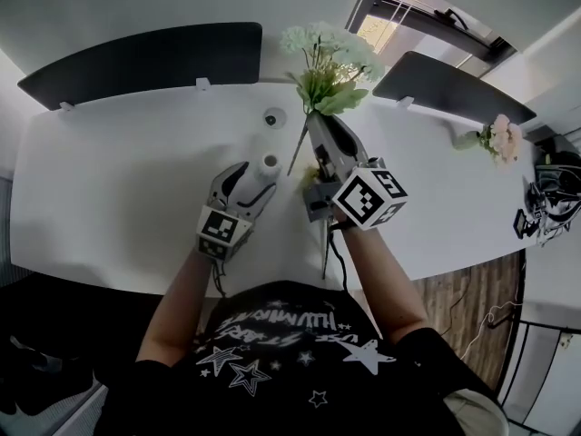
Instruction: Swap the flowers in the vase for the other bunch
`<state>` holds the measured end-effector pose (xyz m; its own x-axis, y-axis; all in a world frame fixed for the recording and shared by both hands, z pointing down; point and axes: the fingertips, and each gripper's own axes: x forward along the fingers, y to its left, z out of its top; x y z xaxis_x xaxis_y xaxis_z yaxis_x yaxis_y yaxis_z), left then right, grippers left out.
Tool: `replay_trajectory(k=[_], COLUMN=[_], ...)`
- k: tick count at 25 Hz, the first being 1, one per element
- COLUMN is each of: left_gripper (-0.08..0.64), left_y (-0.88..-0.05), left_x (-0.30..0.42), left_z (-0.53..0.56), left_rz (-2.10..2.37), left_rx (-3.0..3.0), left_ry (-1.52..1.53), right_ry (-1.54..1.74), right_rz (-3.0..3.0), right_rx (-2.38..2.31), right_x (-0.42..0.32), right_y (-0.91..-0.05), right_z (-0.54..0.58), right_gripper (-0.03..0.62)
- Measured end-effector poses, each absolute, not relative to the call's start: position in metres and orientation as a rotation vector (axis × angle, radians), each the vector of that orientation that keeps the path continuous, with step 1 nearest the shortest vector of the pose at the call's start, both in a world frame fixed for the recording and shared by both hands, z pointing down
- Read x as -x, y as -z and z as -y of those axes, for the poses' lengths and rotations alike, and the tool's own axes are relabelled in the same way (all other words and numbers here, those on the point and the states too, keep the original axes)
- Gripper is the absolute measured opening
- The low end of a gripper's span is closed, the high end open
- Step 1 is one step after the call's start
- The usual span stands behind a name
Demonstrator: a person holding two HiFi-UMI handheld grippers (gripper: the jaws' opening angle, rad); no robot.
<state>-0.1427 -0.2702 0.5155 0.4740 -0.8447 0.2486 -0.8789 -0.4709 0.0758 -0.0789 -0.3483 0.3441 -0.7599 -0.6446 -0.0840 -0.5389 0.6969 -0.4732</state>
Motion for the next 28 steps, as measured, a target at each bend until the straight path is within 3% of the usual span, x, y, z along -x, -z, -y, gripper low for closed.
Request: replay_trajectory(k=[11,28], left_gripper=[0.279,0.259], left_y=[-0.542,-0.540], left_x=[0.142,0.132], left_z=[0.290,0.299], left_rz=[1.497,1.520], left_rx=[-2.527,-2.492], left_ry=[-0.334,-0.338], right_ry=[0.649,0.600], right_rz=[-2.743,-2.770], right_rx=[0.865,0.820], right_x=[0.122,0.129], right_y=[-0.363,-0.384], right_z=[0.361,0.379], right_gripper=[0.054,0.054])
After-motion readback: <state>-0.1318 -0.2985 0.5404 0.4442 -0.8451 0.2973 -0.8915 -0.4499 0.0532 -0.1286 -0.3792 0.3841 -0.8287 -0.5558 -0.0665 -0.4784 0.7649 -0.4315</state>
